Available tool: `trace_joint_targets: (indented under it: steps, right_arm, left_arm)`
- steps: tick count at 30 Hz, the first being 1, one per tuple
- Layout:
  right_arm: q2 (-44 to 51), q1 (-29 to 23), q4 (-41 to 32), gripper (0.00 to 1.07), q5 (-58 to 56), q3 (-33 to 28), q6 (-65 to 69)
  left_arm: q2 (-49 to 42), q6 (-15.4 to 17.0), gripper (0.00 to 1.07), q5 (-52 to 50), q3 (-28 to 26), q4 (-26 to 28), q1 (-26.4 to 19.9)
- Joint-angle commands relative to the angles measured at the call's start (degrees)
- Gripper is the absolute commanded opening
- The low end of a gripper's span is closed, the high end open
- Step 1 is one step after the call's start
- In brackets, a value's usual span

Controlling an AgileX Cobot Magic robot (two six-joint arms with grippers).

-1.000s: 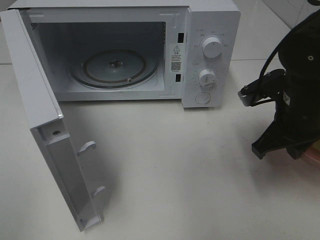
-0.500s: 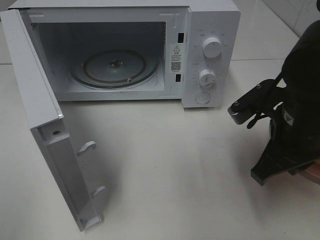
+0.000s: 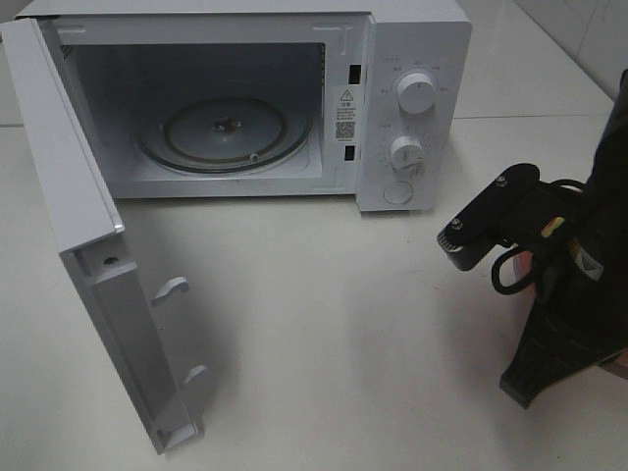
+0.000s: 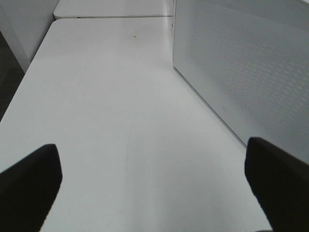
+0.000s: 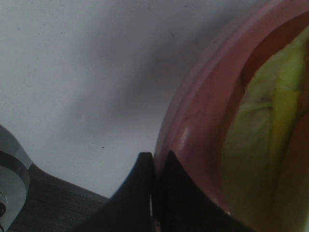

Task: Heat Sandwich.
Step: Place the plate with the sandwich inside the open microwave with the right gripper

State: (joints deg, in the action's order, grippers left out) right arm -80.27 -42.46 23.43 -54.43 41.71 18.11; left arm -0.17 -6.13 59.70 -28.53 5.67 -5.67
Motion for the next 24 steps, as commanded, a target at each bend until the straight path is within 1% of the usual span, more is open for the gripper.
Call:
trace_joint_targets:
  steps: [1,9,13,14,19,24]
  right_arm:
    - [2.69,-2.29,0.74,0.0,-2.86,-0.4,0.06]
    - [6.25,-6.53,-0.57,0.0,-4.98,-0.4,-1.38]
    - [6.53,-6.99,-0.63,0.0,-4.64,-0.4,-4.35]
    - [6.53,-6.99,-0.63,0.0,-4.7,-0.4,-7.22]
    - [6.53,-6.99,-0.63,0.01,-4.3,-0.4,-12.89]
    - [6.53,-6.99,-0.57,0.01,-2.01,-0.4,-18.11]
  left_arm:
    - [-1.49,0.23,0.98,-0.23,0.06,0.34,-0.06]
    - [-1.49,0.23,0.98,-0.23,0.06,0.34,-0.06]
    - [-1.49,0.23,0.98,-0.23,0.06,0.34,-0.06]
    - [-1.49,0.23,0.98,-0.23,0.06,0.34,-0.06]
    - [-1.49,0.23,0.98,-0.23,0.06,0.34,-0.06]
    - [-1.49,0.23,0.98,-0.23,0.06,0.34,-0.06]
